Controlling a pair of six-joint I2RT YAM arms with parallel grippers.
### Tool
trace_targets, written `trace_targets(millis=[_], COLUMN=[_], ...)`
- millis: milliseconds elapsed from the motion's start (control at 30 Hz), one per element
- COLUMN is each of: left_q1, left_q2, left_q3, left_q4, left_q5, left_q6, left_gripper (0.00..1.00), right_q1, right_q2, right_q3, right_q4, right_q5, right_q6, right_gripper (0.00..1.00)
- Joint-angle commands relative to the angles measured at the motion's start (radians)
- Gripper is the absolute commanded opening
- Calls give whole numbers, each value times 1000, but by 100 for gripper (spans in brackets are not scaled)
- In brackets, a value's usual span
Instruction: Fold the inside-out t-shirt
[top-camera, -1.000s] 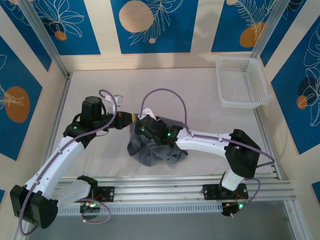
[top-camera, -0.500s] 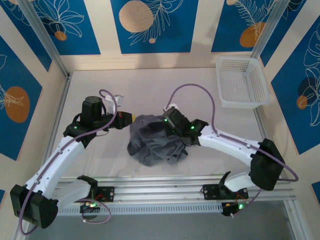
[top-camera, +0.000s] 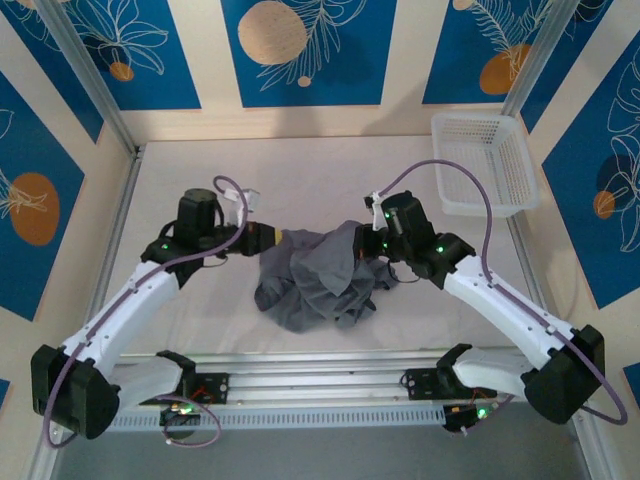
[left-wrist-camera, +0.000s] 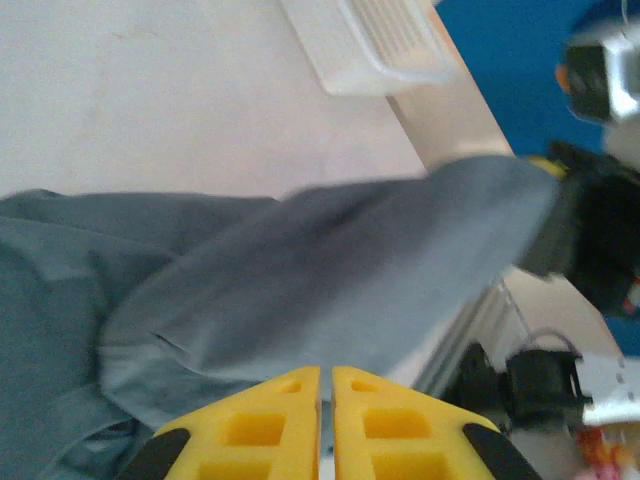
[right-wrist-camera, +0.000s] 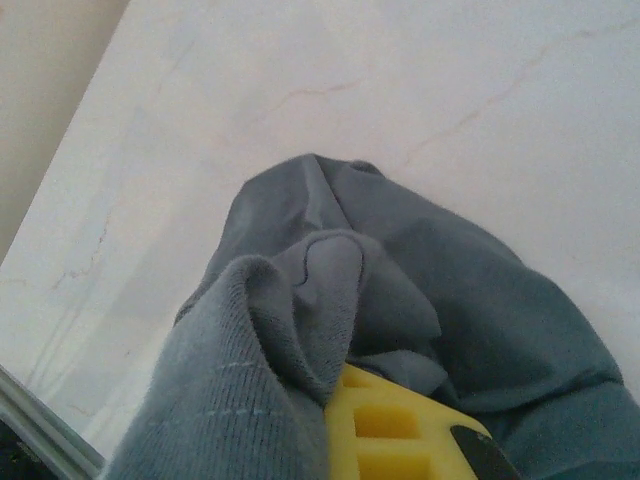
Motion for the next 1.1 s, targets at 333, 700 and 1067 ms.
trace_targets(millis=[333, 700, 1067], left_q1=[-204, -202, -201], left_q2=[235, 318, 287], left_q3=[-109, -30, -32], left_q4=[137, 152, 156], left_q5=[-226, -285, -313], left_q6=[-17, -24, -29], left_gripper=[47, 51, 51], right_q1=[-251, -392, 142], right_q2=[134, -225, -28], right_q3=[-142, -331, -180], right_q4=[-54, 13, -239], right_q5=[-170, -266, 86], right_q6=[130, 290, 121], right_gripper=[42, 32, 42])
